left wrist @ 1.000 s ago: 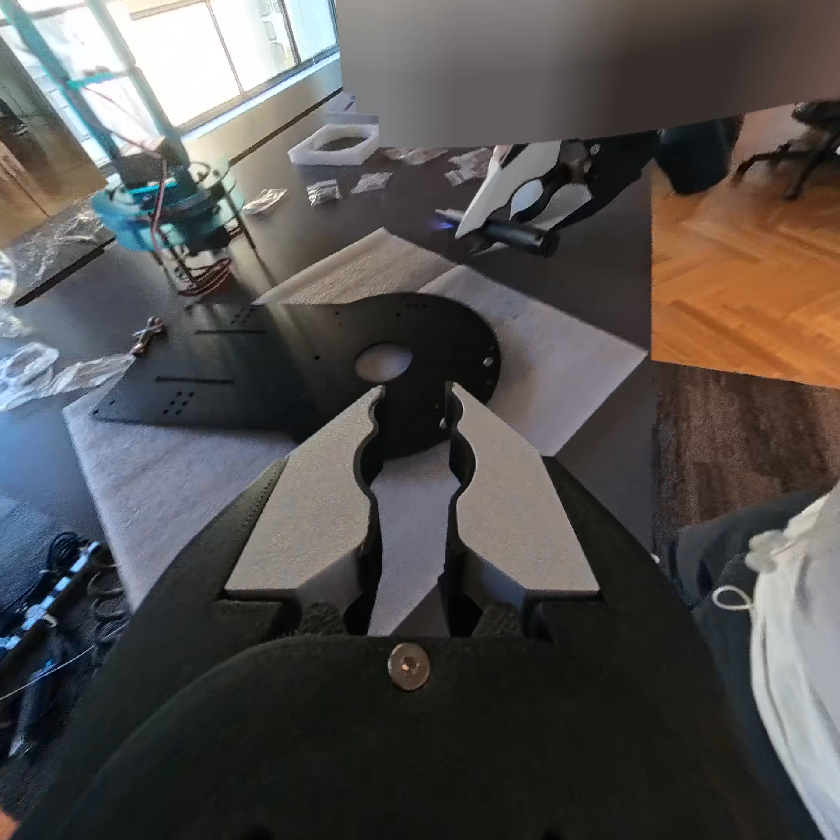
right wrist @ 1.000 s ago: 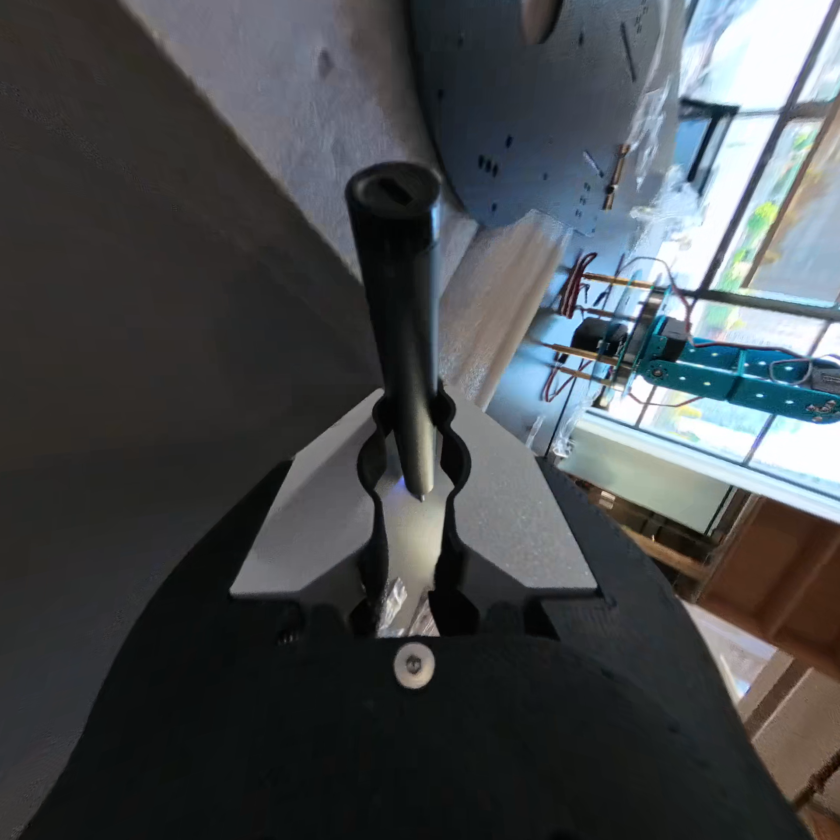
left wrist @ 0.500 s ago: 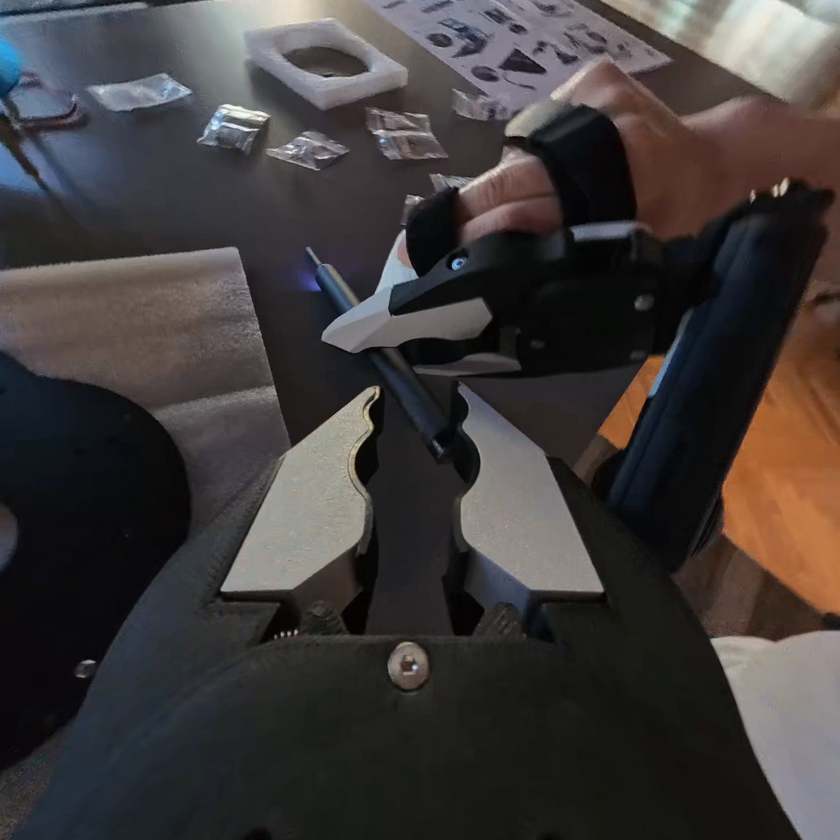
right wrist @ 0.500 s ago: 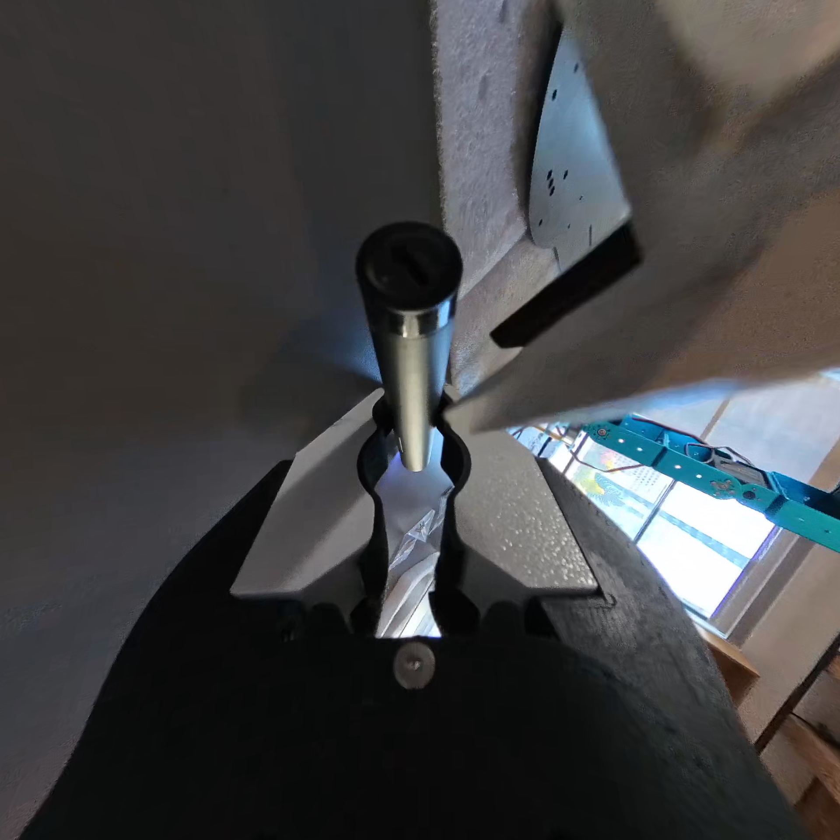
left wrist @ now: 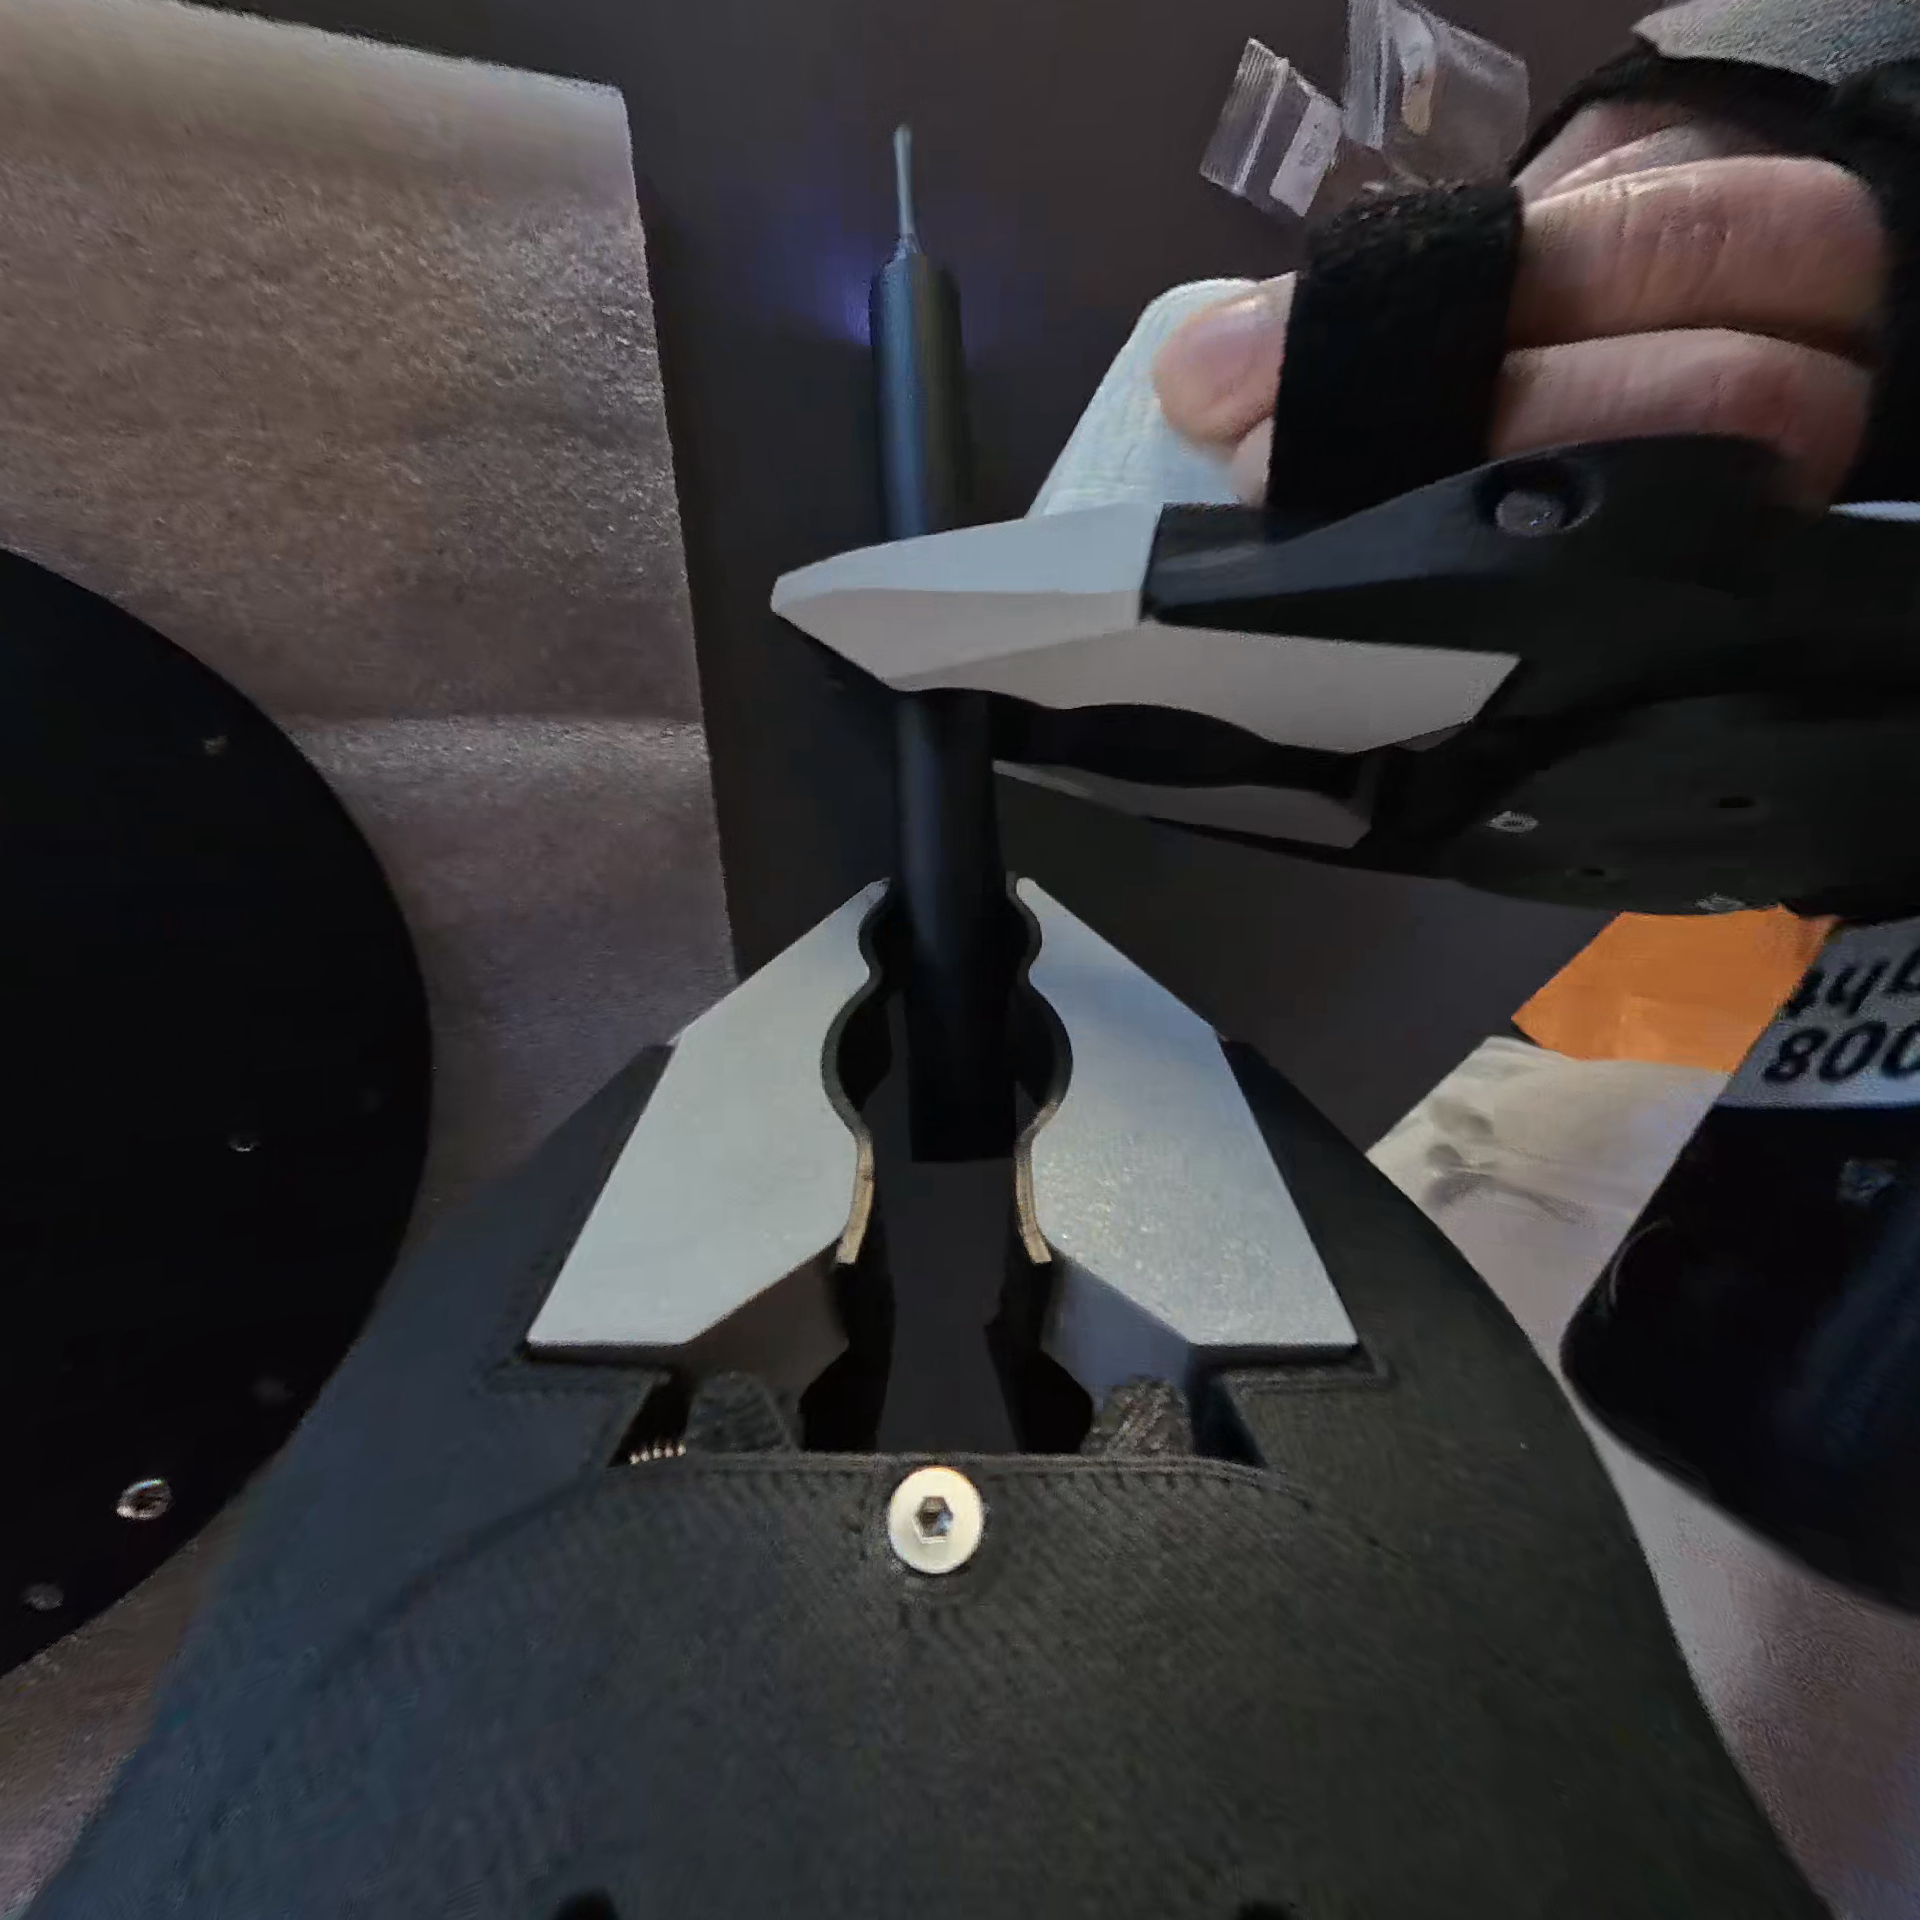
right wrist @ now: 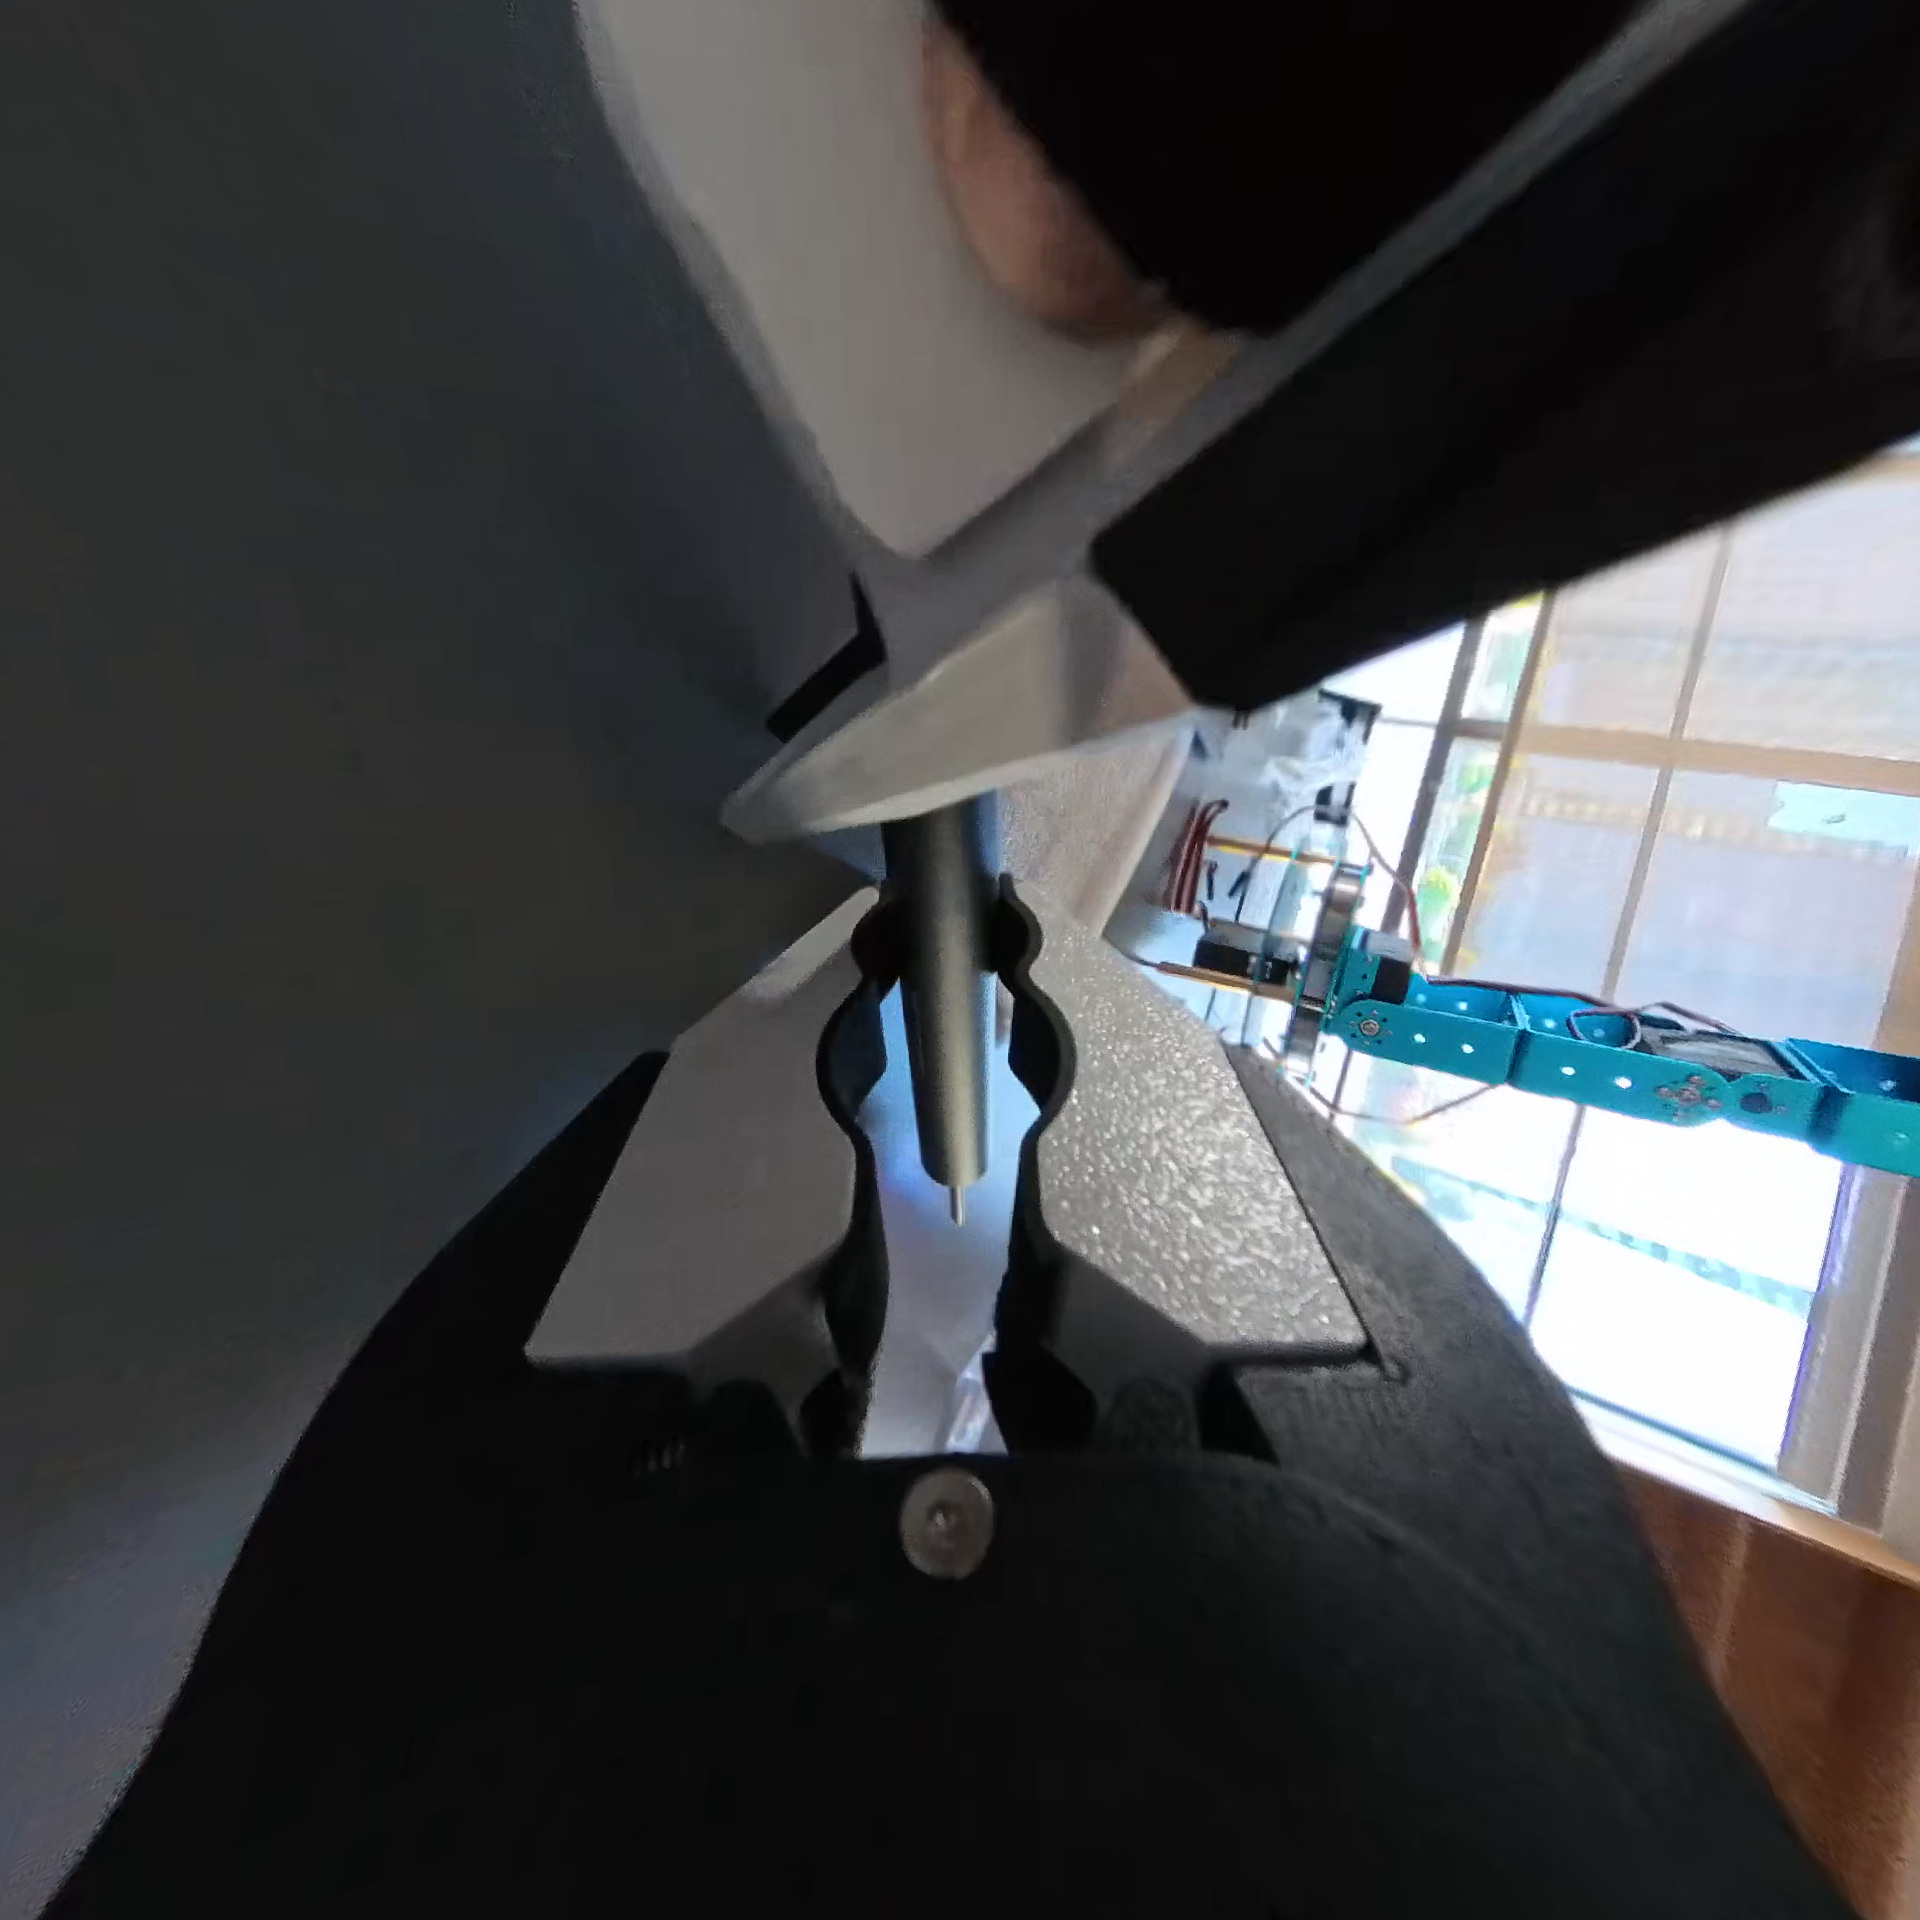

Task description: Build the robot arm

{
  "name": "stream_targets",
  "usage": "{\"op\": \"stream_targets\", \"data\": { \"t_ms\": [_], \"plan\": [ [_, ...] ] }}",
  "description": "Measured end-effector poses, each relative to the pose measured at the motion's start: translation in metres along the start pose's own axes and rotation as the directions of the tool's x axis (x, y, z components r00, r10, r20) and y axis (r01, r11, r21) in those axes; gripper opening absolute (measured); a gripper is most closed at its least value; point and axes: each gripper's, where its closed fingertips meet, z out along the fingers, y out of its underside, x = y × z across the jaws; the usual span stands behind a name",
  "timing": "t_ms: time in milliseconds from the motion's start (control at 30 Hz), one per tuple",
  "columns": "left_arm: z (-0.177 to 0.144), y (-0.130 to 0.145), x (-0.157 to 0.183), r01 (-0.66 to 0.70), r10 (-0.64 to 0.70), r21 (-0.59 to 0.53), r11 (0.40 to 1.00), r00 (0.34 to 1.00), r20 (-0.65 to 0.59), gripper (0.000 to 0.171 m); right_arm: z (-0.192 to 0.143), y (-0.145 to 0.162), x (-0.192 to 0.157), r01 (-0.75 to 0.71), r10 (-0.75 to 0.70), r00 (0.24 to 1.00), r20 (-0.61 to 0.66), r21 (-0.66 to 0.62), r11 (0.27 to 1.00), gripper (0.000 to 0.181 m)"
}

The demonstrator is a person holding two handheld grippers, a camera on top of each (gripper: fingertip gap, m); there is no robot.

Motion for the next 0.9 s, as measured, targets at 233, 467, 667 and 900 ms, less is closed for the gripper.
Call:
{"op": "stream_targets", "data": {
  "t_ms": [233, 467, 667, 900],
  "plan": [
    [0.006, -0.002, 0.007, 0.128, -0.128, 0.006, 0.992, 0.989, 0.075, 0.016, -0.042, 0.069, 0.012, -0.189, 0.184, 0.982, 0.048, 0.181, 0.965, 0.028],
    [0.016, -0.008, 0.019, 0.221, -0.214, -0.032, 0.975, 0.965, 0.153, 0.016, -0.055, 0.293, 0.046, -0.750, 0.647, 0.595, 0.478, 0.040, 0.660, 0.005],
    [0.017, -0.004, 0.025, 0.271, -0.229, -0.253, 0.929, 0.956, 0.185, 0.016, -0.013, 0.350, 0.038, -0.813, 0.676, 0.285, 0.679, -0.203, 0.546, 0.006],
    [0.020, -0.004, 0.024, 0.269, -0.165, -0.472, 0.840, 0.954, 0.250, 0.015, 0.009, 0.348, 0.017, -0.708, 0.598, 0.364, 0.714, -0.205, 0.676, 0.015]
  ]
}}
